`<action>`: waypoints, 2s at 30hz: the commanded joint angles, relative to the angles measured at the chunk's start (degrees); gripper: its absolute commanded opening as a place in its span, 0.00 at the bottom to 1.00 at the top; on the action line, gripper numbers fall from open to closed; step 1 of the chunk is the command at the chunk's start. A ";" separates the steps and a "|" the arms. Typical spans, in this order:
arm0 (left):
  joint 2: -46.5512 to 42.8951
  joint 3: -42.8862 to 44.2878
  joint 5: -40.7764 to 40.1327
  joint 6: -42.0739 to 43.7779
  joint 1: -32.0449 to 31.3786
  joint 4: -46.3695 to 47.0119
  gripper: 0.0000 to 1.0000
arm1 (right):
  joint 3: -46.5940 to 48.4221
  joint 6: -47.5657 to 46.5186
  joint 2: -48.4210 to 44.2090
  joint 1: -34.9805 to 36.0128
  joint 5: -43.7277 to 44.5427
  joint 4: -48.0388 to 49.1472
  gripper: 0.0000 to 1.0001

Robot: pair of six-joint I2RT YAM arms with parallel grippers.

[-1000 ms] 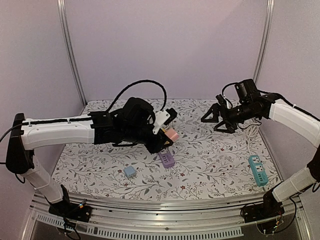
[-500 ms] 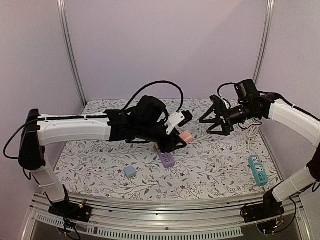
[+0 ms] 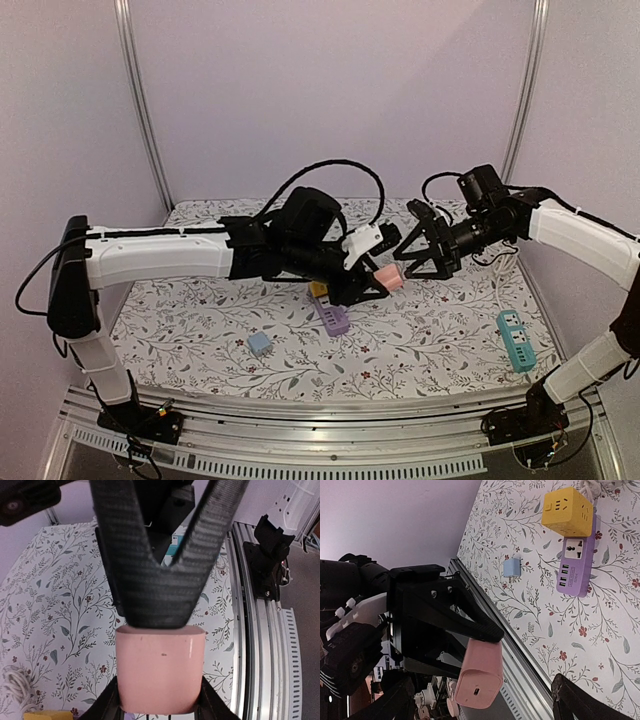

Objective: Insert the plug

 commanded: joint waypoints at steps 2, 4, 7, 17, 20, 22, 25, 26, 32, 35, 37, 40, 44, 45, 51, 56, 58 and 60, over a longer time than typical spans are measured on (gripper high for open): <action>2.57 3.33 0.06 2.43 -1.57 -1.25 0.00 | -0.15 -1.19 1.82 1.24 0.95 -2.37 0.90; 3.11 4.17 -1.27 2.68 -1.97 -2.21 0.00 | -0.04 -0.69 1.94 1.27 1.94 -2.41 0.88; 3.78 5.03 -3.70 2.26 -2.28 -2.79 0.00 | -0.10 0.12 2.11 1.31 3.29 -2.81 0.85; 4.73 6.39 -10.06 1.58 -3.68 -2.99 0.00 | -0.57 2.19 2.65 1.35 5.43 -2.55 0.75; 5.18 6.85 -10.91 1.47 -4.18 -2.85 0.00 | -0.48 2.76 2.75 1.28 5.16 -2.02 0.71; 5.53 7.12 -11.97 1.10 -4.33 -2.92 0.00 | -0.48 3.03 2.82 1.30 5.16 -1.90 0.69; 6.33 7.94 -13.13 0.55 -4.42 -3.62 0.00 | -0.63 3.26 2.65 1.31 5.16 -1.85 0.66; 6.55 8.22 -13.31 0.44 -4.42 -3.85 0.00 | -0.63 3.30 2.69 1.30 5.16 -1.79 0.66; 7.13 8.68 -15.46 -0.04 -4.77 -4.13 0.00 | -0.65 3.35 2.87 1.34 5.07 -1.92 0.62; 7.21 8.83 -15.83 -0.35 -4.85 -4.10 0.00 | -0.72 3.26 3.08 1.28 4.91 -1.97 0.61; 7.33 8.86 -16.10 -0.29 -4.93 -4.05 0.00 | -0.74 3.26 3.32 1.36 4.74 -1.97 0.60; 7.32 8.86 -16.23 -0.12 -5.10 -3.88 0.00 | -0.74 3.17 3.64 1.35 4.49 -2.00 0.59; 7.47 8.97 -16.23 0.10 -5.29 -3.78 0.00 | -0.74 3.17 4.03 1.35 4.30 -2.05 0.60; 7.49 8.95 -16.17 0.14 -5.34 -3.69 0.00 | -0.70 3.17 4.05 1.34 4.36 -2.10 0.60; 8.01 9.37 -15.89 0.36 -5.47 -3.63 0.00 | -0.61 2.96 4.58 1.35 4.06 -2.22 0.55; 8.26 9.57 -15.82 0.59 -5.47 -3.65 0.00 | -0.52 2.82 5.05 1.31 3.80 -2.41 0.50; 8.35 9.64 -15.71 0.67 -5.47 -3.70 0.00 | -0.39 2.71 5.17 1.29 3.67 -2.40 0.48; 8.46 9.65 -15.46 0.84 -5.47 -3.56 0.00 | -0.28 2.73 5.27 1.29 3.62 -2.45 0.45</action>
